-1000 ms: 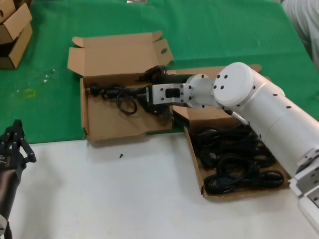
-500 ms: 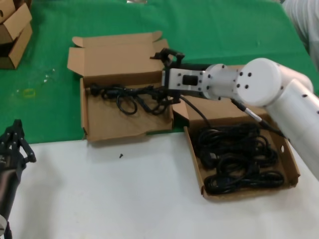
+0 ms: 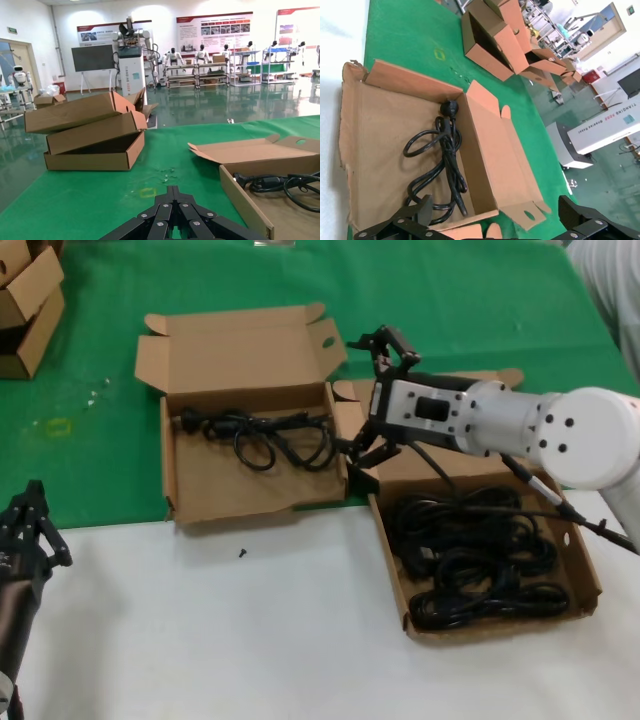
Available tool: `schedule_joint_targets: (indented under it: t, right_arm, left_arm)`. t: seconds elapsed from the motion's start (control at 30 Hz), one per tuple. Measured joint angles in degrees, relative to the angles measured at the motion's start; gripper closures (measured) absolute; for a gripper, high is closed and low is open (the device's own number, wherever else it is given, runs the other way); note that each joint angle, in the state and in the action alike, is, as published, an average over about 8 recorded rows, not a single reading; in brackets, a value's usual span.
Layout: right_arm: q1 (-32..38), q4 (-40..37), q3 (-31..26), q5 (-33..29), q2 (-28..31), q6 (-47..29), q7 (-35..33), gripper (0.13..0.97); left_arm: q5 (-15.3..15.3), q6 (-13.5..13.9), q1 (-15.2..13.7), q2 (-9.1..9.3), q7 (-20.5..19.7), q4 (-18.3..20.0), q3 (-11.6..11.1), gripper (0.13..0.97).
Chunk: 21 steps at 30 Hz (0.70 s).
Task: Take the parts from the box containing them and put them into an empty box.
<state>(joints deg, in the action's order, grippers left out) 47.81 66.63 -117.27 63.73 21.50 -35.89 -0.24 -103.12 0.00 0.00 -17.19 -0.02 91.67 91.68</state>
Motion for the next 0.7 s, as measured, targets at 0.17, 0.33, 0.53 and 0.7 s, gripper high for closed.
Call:
schedule_joint_targets:
  t: [0.17, 0.33, 0.53, 0.7]
  right_arm:
    - [-0.9, 1.4, 0.5, 0.0, 0.7, 0.0, 0.6, 0.244]
    - [-1.4, 1.6, 0.7, 0.3, 0.7, 0.3, 0.6, 0.182]
    - [-3.6, 2.8, 1.9, 2.2, 0.4, 2.0, 0.6, 0.147]
    - [-6.4, 4.2, 3.4, 4.5, 0.1, 4.1, 0.6, 0.129]
  left_arm:
    - [0.0, 0.0, 0.0, 0.00, 0.0, 0.0, 0.0, 0.954]
    - [0.0, 0.0, 0.0, 0.00, 0.0, 0.0, 0.0, 0.943]
    - [0.0, 0.0, 0.0, 0.00, 0.0, 0.0, 0.0, 0.923]
    - [0.0, 0.0, 0.0, 0.00, 0.0, 0.0, 0.0, 0.859]
